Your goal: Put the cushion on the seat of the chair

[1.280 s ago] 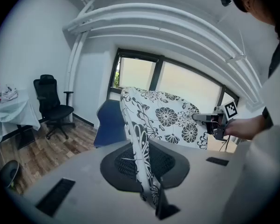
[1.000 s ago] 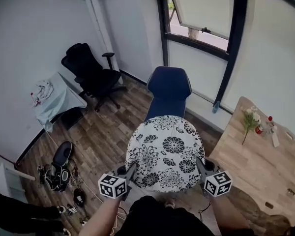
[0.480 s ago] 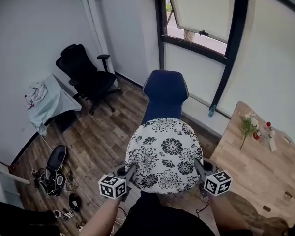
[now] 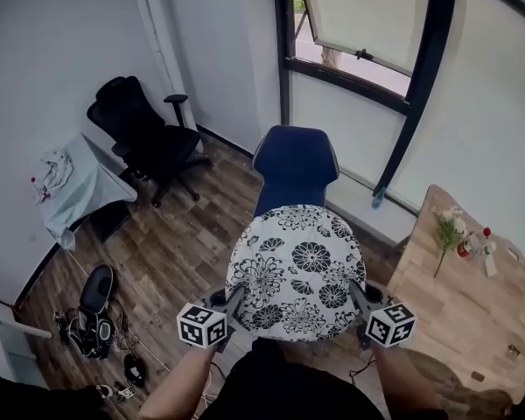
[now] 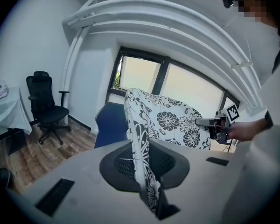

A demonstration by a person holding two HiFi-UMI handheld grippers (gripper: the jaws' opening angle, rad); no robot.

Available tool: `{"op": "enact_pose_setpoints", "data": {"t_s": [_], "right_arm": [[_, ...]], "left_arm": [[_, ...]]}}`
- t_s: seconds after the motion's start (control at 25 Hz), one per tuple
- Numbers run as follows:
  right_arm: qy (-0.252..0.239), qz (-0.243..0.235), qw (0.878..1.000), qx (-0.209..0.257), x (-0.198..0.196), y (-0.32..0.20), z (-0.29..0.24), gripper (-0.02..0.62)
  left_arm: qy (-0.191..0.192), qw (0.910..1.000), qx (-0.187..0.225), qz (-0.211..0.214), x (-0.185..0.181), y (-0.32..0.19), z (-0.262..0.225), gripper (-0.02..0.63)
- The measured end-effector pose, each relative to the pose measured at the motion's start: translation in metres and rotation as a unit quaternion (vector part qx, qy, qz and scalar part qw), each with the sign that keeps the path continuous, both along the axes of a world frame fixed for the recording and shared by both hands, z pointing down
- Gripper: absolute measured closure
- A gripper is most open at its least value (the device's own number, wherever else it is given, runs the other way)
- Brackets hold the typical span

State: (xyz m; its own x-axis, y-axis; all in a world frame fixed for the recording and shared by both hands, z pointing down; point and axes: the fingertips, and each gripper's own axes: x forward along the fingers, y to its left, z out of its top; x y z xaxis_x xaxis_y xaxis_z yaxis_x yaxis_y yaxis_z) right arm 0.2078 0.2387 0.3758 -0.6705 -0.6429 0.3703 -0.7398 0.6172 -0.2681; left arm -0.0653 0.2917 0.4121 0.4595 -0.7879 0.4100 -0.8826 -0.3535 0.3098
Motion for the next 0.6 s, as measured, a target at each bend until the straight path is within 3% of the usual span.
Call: {"op": "enact_pose_setpoints", "data": {"t_s": [0.6], "right_arm": [[0.023, 0.034, 0.999, -0.016, -0.056, -0.090, 0.004, 0.558]], "left_arm": [[0.011, 0.9993, 0.000, 0.035, -0.061, -0.117, 0.007, 0.586]]}}
